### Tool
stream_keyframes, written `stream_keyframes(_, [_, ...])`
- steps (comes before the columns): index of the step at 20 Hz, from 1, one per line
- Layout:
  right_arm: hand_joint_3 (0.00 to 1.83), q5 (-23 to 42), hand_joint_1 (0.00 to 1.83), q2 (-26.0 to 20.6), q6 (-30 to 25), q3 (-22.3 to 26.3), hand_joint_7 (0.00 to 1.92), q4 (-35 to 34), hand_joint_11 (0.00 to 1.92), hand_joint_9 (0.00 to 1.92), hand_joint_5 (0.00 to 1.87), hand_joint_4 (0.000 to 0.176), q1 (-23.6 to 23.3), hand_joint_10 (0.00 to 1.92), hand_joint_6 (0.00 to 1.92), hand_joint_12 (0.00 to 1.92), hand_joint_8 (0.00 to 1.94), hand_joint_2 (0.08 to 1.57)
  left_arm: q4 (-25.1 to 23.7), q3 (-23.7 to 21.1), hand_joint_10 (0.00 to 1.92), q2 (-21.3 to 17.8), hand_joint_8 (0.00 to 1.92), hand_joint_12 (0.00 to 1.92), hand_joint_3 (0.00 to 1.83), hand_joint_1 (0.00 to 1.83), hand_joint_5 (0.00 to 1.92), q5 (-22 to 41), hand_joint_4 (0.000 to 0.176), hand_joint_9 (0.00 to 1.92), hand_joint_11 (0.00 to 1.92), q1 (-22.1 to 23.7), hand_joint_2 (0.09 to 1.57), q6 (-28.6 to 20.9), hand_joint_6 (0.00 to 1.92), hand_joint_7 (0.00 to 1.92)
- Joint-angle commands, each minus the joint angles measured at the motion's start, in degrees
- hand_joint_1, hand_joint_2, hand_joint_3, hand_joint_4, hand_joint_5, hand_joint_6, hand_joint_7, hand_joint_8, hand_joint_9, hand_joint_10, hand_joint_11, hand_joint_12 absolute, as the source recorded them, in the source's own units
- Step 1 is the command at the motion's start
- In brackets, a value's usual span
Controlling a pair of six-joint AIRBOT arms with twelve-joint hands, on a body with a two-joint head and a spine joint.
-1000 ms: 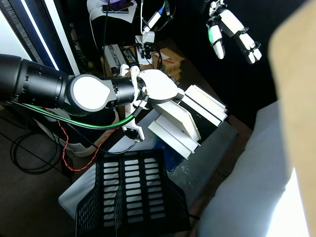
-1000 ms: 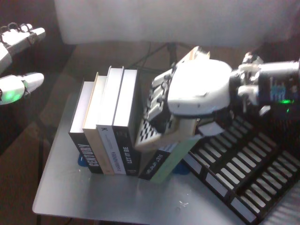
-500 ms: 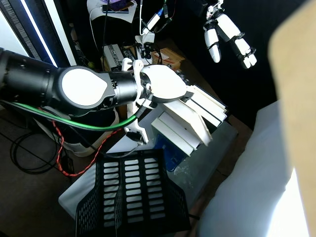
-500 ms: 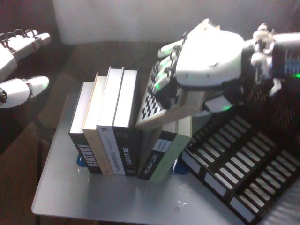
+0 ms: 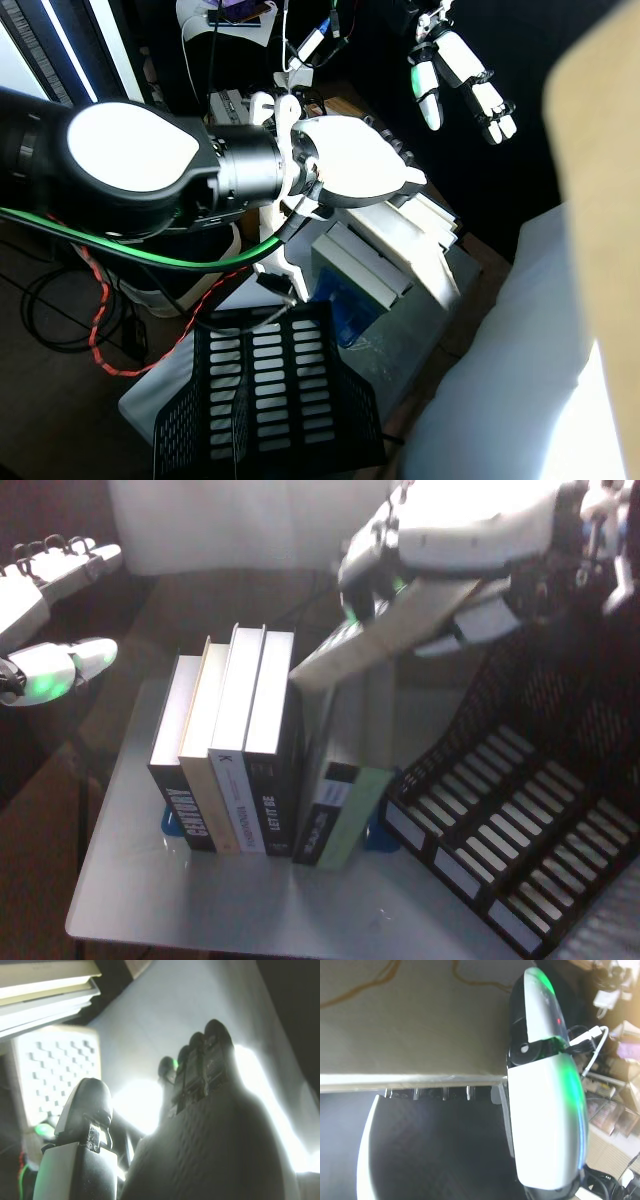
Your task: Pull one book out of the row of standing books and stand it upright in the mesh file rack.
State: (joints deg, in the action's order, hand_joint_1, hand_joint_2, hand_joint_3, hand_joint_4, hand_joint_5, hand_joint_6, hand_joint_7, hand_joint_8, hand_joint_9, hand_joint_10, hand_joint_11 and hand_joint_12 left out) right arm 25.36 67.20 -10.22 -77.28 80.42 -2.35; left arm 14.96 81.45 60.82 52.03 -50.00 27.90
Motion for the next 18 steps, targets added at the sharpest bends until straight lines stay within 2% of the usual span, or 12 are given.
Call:
stream_keyframes(1, [0.00,-0.2,1.21,-1.4,0.0,-0.3,0.81,-1.0,0.68,0.80,0.84,0.000,-0.6,1.83,1.07,1.92,1.49,1.21,0.6,0.1,0.00,-0.2,0.00,0.00,0.00,0.62,0.11,6.7,0.035,0.00,0.00,0.5,1.42,-0.4,0.01,0.00])
stream_keyframes(2, [0.00,-0.3,1.20,-2.1,0.0,-0.3,0.77,-1.0,0.19,0.48,0.91,0.000,-1.8,1.77,1.05,1.92,1.46,1.20,0.5,0.1,0.00,-0.2,0.00,0.00,0.00,0.62,0.11,6.7,0.032,0.00,0.00,0.5,1.42,-0.4,0.01,0.00])
stream_keyframes(3, [0.00,-0.4,1.21,-2.7,0.0,-0.2,0.73,-0.8,0.04,0.31,0.93,0.000,-2.9,1.81,1.00,1.92,1.53,1.20,0.3,0.0,0.00,-0.2,0.00,0.00,0.00,0.62,0.11,6.6,0.030,0.00,0.00,0.7,1.42,-0.4,0.01,0.00])
stream_keyframes(5, [0.00,-1.2,1.20,-3.8,0.0,0.4,0.72,0.4,0.00,0.43,0.91,0.000,-4.7,1.79,1.02,1.92,1.55,1.21,-0.1,0.0,0.00,-0.2,0.00,0.00,0.00,0.62,0.11,6.6,0.028,0.00,0.00,1.0,1.42,-0.4,0.01,0.00])
stream_keyframes(6, [0.00,-1.4,1.20,-4.2,0.0,0.7,0.64,0.8,0.00,0.32,0.92,0.000,-5.6,1.89,1.02,1.92,1.64,1.22,-0.1,0.0,0.00,-0.2,0.00,0.00,0.00,0.62,0.11,6.6,0.031,0.00,0.00,1.0,1.42,-0.4,0.01,0.00])
stream_keyframes(8, [0.00,-1.4,1.19,-4.4,0.0,0.8,0.76,1.6,0.02,0.52,0.89,0.000,-7.1,1.62,1.11,1.92,1.44,1.20,-0.1,0.0,0.00,-0.2,0.00,0.00,0.00,0.60,0.11,6.5,0.041,0.00,0.00,1.0,1.42,-0.5,0.00,0.00])
stream_keyframes(9, [0.00,-1.4,1.20,-4.7,0.0,0.9,0.75,2.1,0.00,0.46,0.94,0.000,-8.3,1.47,1.14,1.92,1.34,1.19,-0.1,0.0,0.00,-0.2,0.00,0.00,0.00,0.63,0.11,6.5,0.038,0.00,0.00,1.0,1.42,-0.5,0.00,0.00])
stream_keyframes(12, [0.00,-1.8,1.20,-5.9,-1.9,1.7,0.83,5.3,0.00,0.52,0.93,0.000,-11.7,1.35,1.13,1.89,1.24,1.17,-0.1,0.0,0.00,-0.1,0.00,0.00,0.00,0.60,0.10,6.5,0.040,0.00,0.00,1.2,1.43,-0.5,0.01,0.00])
stream_keyframes(15, [0.00,-2.6,1.34,-7.8,-6.0,2.9,0.93,11.4,0.00,0.65,0.81,0.000,-15.3,1.42,1.25,1.81,1.20,1.19,-0.4,0.0,0.00,0.1,0.00,0.00,0.00,0.62,0.11,6.4,0.035,0.00,0.00,1.6,1.42,-0.5,0.01,0.00])
stream_keyframes(16, [0.01,-3.1,1.19,-8.6,-6.0,3.5,0.87,12.1,0.00,0.64,0.83,0.010,-16.1,1.37,1.22,1.91,1.25,1.18,-0.4,0.0,0.00,0.1,0.00,0.00,0.00,0.62,0.11,6.4,0.032,0.00,0.00,1.6,1.42,-0.5,0.01,0.00])
stream_keyframes(17, [0.01,-3.3,1.18,-9.2,-6.1,3.7,0.86,12.5,0.00,0.62,0.83,0.018,-16.6,1.37,1.23,1.92,1.25,1.19,-0.5,0.0,0.00,0.1,0.00,0.00,0.00,0.65,0.11,6.5,0.036,0.00,0.00,1.6,1.41,-0.5,0.00,0.00])
stream_keyframes(18, [0.01,-3.8,1.31,-10.0,-6.2,4.1,0.86,13.0,0.01,0.66,0.79,0.000,-17.2,1.49,1.26,1.92,1.28,1.20,-0.5,-0.1,0.00,0.1,0.00,0.00,0.00,0.68,0.11,6.6,0.034,0.00,0.00,1.7,1.41,-0.5,0.01,0.00])
